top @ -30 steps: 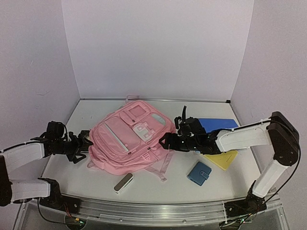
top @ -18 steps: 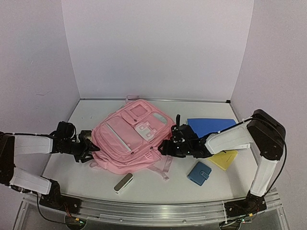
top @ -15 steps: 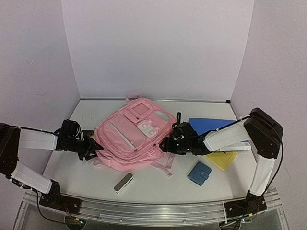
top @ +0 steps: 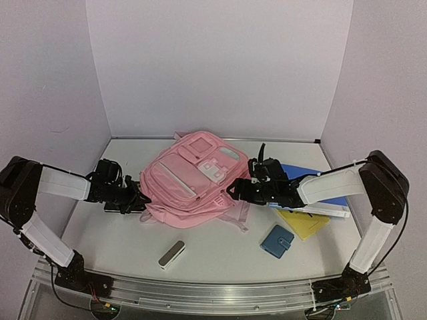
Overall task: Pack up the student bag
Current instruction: Adjust the student bag at the center of the board.
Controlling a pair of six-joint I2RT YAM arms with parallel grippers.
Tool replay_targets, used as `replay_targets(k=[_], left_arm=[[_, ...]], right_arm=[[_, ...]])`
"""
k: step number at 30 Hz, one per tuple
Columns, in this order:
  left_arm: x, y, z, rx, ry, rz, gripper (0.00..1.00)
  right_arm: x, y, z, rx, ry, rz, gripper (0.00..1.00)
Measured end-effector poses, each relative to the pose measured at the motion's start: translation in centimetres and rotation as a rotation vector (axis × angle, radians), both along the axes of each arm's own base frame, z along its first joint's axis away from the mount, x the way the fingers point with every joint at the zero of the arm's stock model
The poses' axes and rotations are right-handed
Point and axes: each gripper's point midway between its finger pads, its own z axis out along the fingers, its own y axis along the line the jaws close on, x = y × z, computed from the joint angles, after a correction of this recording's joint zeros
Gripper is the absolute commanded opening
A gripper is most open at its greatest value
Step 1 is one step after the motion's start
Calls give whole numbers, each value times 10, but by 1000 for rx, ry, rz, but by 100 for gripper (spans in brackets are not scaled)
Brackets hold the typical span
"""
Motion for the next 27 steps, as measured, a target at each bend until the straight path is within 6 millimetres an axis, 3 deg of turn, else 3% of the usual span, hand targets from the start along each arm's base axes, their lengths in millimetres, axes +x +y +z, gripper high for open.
replay_targets(k=[4, 9, 12, 20, 24, 27], left_arm=[[0, -6, 0, -6, -18, -15, 0], [-3, -7, -2, -14, -34, -16, 0], [-7, -8, 0, -11, -43, -29, 0], [-31, -4, 27, 32, -108, -77, 0], [-40, 1, 33, 41, -132, -72, 0], [-48, -3, 28, 36, -131, -76, 0]], right_arm=[[-22, 1, 8, 41, 23, -9, 75], [-65, 28, 0, 106, 86, 35, 66], [-75, 40, -7, 167, 121, 40, 62], [-50, 63, -44, 160, 147, 8, 52], [-29, 71, -43, 164, 121, -1, 49], [1, 66, -35, 175, 84, -19, 49]])
